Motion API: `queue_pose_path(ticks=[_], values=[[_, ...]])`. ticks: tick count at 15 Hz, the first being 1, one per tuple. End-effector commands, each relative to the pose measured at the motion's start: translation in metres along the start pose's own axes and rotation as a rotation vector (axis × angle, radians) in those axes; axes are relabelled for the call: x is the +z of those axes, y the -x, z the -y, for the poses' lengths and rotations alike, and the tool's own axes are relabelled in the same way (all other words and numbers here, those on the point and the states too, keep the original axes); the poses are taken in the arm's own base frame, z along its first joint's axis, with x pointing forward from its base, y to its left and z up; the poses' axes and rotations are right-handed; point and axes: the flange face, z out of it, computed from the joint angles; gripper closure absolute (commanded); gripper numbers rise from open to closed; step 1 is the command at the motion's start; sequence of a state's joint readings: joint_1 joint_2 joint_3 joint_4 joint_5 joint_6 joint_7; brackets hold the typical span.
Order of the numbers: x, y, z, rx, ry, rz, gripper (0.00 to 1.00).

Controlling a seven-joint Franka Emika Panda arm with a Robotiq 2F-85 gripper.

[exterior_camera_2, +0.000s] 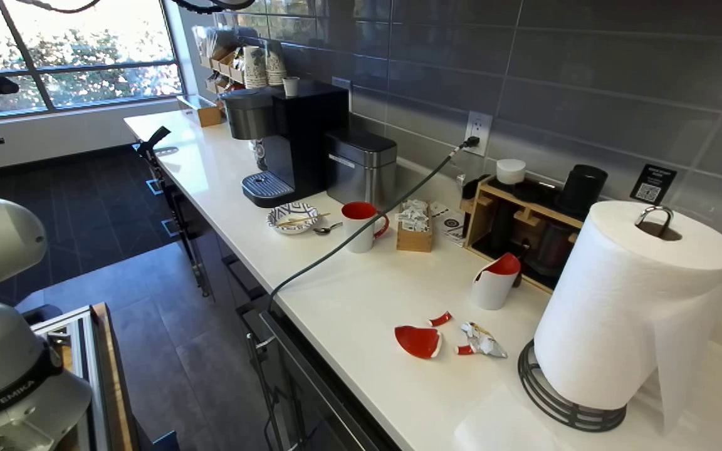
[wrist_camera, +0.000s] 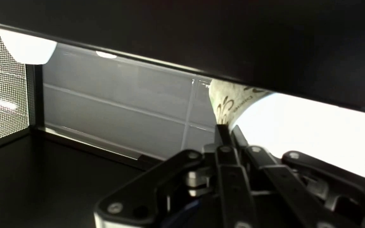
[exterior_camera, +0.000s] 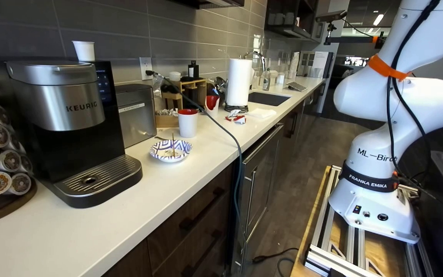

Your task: Remove the paper cup from the cabinet and put it on the counter

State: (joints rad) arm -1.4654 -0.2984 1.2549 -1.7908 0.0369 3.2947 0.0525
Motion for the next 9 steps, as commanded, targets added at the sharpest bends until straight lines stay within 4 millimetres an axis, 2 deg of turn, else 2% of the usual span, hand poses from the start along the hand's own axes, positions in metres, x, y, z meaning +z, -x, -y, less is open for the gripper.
queue_pose_path(ticks=[1, 4, 6, 9], values=[[0.003, -0.015, -0.012, 0.062, -0.02, 0.032, 0.99], [0.005, -0.03, -0.041, 0.134, -0.043, 0.081, 0.99], [0.004, -0.048, -0.059, 0.205, -0.081, 0.134, 0.99], [-0.016, -0.081, -0.086, 0.287, -0.161, 0.201, 0.99]])
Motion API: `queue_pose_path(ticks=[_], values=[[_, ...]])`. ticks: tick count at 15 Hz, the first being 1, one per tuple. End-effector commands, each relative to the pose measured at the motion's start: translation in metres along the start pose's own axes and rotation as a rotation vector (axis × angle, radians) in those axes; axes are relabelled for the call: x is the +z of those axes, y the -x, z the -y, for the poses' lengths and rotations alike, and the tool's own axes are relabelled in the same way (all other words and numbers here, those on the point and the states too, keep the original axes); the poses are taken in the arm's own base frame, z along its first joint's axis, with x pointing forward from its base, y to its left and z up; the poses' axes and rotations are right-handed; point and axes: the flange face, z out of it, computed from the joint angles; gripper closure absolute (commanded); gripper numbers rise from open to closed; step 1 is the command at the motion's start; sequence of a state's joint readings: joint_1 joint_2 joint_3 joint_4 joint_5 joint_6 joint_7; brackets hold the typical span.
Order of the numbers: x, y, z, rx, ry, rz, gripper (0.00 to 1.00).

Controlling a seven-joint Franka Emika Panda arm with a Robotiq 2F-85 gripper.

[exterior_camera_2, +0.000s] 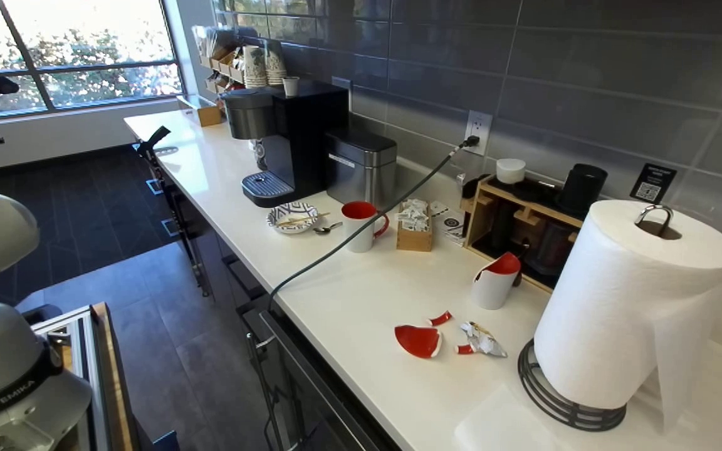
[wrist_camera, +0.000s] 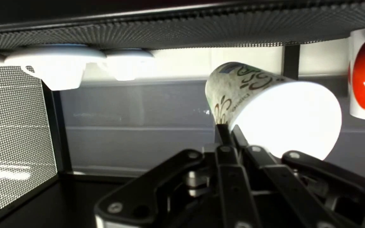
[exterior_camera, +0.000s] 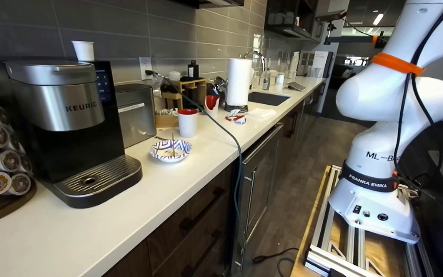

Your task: Remove the paper cup from the cabinet and put it on the counter

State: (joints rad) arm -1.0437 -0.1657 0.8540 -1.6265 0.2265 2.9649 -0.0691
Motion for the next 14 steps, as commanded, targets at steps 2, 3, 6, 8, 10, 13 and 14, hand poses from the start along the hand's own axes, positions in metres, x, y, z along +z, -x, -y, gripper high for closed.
queue_pose_path(ticks=[2, 3, 6, 8, 10, 13, 14], values=[[-0.05, -0.05, -0.026, 0.094, -0.143, 0.104, 0.99], [-0.069, -0.058, -0.039, 0.11, -0.16, 0.119, 0.99], [-0.132, -0.074, -0.087, 0.147, -0.169, 0.181, 0.99], [-0.176, -0.066, -0.119, 0.097, -0.163, 0.274, 0.99], [-0.2, -0.05, -0.146, 0.032, -0.172, 0.397, 0.99], [-0.216, -0.015, -0.16, -0.049, -0.148, 0.559, 0.99], [-0.212, 0.005, -0.156, -0.094, -0.111, 0.596, 0.99]])
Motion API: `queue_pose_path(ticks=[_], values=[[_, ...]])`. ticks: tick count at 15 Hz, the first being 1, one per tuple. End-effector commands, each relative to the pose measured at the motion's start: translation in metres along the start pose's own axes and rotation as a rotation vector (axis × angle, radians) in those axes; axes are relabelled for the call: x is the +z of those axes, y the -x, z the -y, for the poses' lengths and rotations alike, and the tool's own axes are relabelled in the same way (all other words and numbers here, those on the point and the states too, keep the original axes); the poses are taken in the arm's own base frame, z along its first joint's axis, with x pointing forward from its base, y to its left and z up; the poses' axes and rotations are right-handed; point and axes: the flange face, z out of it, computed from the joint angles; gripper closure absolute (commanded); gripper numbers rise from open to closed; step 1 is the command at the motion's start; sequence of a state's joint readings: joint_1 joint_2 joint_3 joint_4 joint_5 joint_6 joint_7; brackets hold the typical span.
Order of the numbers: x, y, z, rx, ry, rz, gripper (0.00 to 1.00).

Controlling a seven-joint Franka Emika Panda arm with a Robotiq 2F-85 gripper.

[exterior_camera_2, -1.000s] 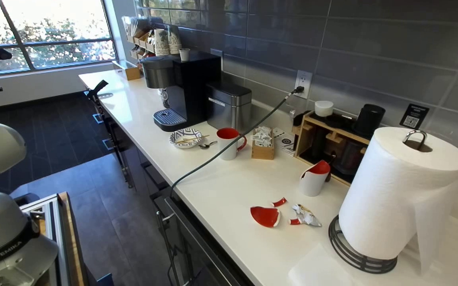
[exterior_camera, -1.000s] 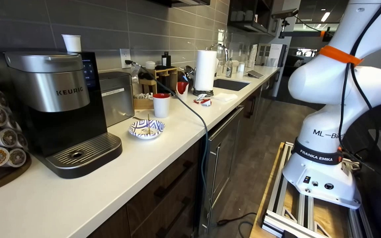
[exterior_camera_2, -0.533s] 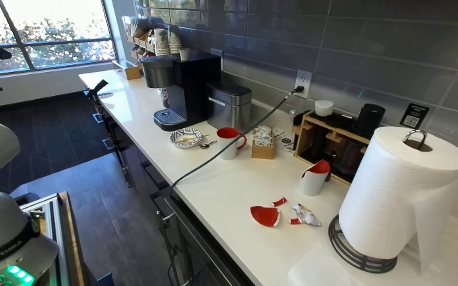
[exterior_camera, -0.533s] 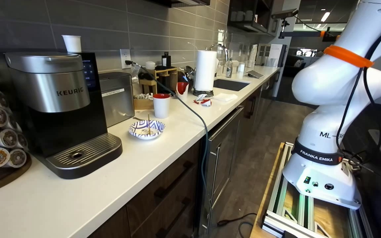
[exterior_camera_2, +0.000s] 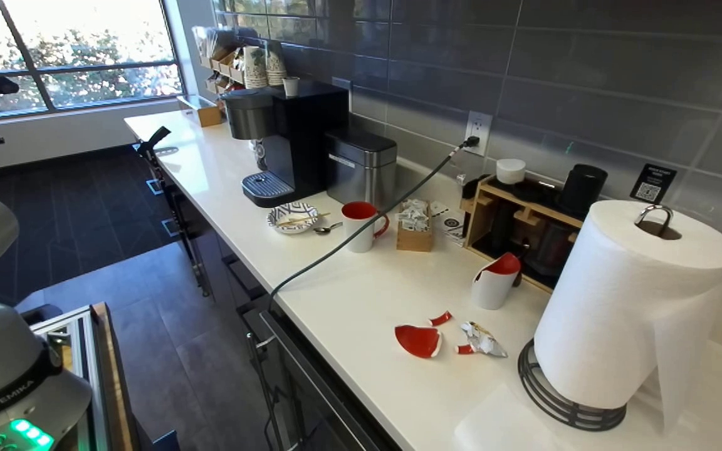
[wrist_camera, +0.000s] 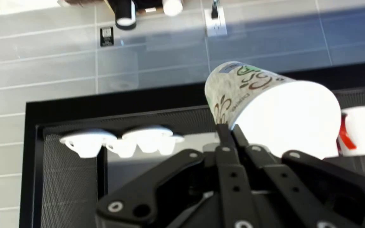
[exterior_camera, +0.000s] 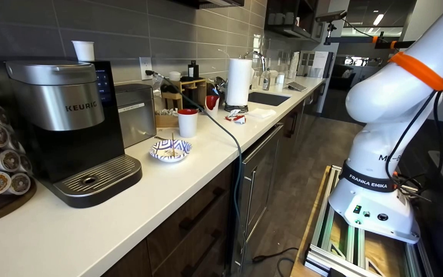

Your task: Remove the paper cup from the cabinet and put it on the counter

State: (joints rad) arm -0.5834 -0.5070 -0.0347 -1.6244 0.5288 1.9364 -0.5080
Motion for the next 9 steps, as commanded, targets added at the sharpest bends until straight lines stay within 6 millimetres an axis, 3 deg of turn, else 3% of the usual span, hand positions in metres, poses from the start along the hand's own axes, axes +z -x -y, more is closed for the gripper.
queue_pose_path(ticks=[1, 5, 9], values=[[0.034, 0.052, 0.012, -0.1, 0.096, 0.156, 0.99], [0.104, 0.097, 0.046, -0.214, 0.291, 0.272, 0.99], [0.171, 0.162, 0.081, -0.241, 0.225, 0.53, 0.99]])
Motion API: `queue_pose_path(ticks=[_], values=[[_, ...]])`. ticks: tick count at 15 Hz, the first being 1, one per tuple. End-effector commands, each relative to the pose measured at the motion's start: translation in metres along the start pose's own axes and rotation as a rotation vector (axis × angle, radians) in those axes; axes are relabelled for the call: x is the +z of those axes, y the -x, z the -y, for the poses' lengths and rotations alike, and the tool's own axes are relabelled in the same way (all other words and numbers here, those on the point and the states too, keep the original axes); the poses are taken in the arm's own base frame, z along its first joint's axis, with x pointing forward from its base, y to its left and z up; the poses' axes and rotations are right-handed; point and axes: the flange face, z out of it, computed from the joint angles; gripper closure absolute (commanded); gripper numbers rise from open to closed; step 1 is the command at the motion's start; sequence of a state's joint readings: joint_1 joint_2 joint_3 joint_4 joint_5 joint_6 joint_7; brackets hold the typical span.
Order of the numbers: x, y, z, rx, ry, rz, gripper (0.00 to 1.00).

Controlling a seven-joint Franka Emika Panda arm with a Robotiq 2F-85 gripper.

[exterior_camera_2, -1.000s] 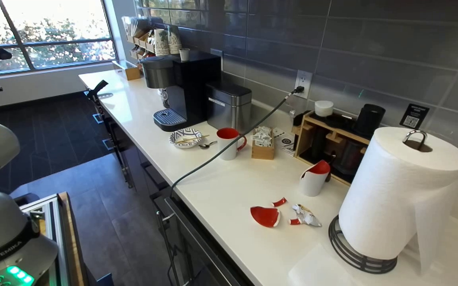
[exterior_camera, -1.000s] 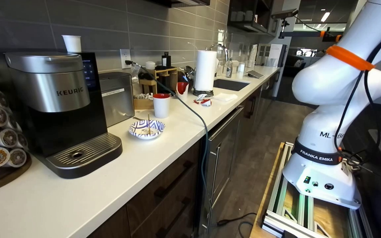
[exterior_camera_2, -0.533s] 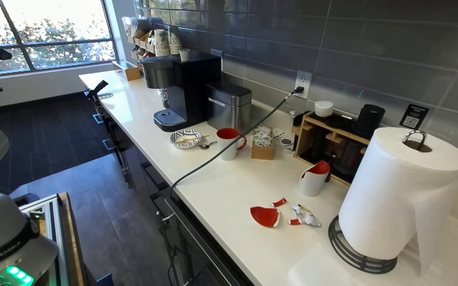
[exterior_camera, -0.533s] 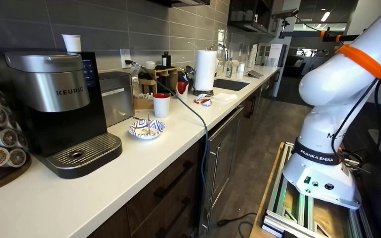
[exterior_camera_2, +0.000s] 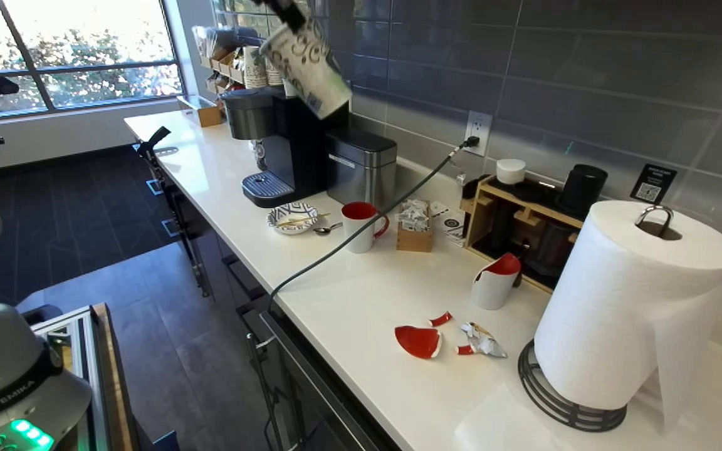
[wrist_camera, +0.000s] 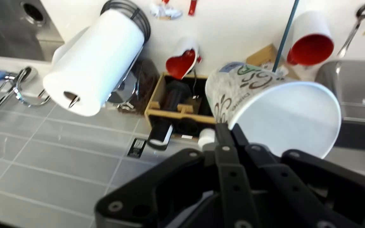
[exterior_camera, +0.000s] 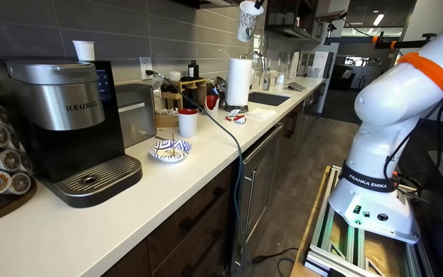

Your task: Remove the paper cup from the cabinet and put it on the counter

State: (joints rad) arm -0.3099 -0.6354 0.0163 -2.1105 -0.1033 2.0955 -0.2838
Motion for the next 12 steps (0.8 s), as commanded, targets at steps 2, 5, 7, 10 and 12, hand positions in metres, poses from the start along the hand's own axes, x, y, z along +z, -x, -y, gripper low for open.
queue_pose_path(ticks=[2, 5, 7, 10, 12], values=[[0.061, 0.041, 0.053, -0.033, -0.111, 0.219, 0.99], [0.086, 0.05, 0.063, 0.031, -0.179, 0.294, 0.99], [0.084, 0.046, 0.062, -0.003, -0.147, 0.27, 0.96], [0.091, 0.047, 0.061, 0.006, -0.102, 0.308, 0.99], [0.12, 0.051, 0.089, -0.053, -0.121, 0.358, 0.99]])
